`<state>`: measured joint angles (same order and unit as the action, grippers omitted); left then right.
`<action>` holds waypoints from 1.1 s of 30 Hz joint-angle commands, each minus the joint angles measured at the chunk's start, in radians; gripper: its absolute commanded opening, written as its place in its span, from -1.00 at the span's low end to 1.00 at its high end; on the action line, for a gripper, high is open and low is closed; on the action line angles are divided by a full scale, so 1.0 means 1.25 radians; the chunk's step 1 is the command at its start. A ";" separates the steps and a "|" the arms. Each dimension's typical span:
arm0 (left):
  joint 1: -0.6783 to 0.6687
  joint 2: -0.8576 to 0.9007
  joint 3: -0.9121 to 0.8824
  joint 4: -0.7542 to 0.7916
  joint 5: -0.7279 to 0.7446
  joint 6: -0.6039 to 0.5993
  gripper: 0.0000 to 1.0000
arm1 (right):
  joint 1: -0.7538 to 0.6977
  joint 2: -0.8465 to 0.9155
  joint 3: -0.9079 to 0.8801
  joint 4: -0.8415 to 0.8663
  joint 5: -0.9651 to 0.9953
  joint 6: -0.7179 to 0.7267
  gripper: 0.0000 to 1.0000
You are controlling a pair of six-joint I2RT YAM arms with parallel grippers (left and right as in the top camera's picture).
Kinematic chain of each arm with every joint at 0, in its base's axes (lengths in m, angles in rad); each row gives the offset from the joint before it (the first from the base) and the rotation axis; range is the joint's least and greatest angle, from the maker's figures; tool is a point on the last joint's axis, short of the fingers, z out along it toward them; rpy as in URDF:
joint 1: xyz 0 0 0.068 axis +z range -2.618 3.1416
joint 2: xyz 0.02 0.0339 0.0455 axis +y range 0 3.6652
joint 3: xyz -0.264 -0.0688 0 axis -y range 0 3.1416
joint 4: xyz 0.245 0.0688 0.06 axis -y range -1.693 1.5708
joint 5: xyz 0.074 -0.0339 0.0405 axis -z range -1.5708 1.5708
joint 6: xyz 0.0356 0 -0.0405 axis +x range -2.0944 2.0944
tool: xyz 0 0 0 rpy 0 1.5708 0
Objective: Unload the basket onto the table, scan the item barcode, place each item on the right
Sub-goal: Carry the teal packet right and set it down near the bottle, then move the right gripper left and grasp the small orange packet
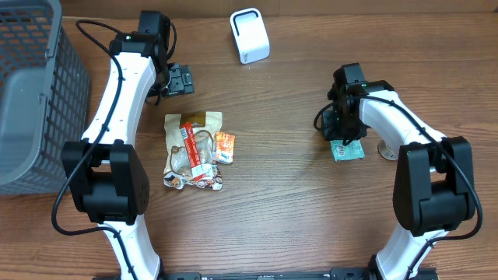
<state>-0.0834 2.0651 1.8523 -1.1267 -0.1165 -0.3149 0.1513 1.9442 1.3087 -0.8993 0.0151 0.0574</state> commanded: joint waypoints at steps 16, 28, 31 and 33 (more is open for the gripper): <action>-0.002 -0.024 0.013 0.001 0.002 -0.002 1.00 | -0.002 -0.009 -0.015 -0.006 0.218 -0.023 -0.17; -0.002 -0.024 0.013 0.001 0.002 -0.002 1.00 | 0.068 -0.052 0.076 -0.031 -0.141 0.047 -0.15; -0.002 -0.024 0.013 0.001 0.002 -0.002 1.00 | 0.110 -0.053 0.075 0.016 -0.320 0.116 -0.17; -0.002 -0.024 0.013 0.001 0.002 -0.002 1.00 | 0.146 -0.053 0.069 0.059 -0.361 0.175 -0.23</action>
<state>-0.0834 2.0651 1.8523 -1.1263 -0.1165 -0.3149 0.2775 1.9125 1.3750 -0.8581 -0.2092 0.1482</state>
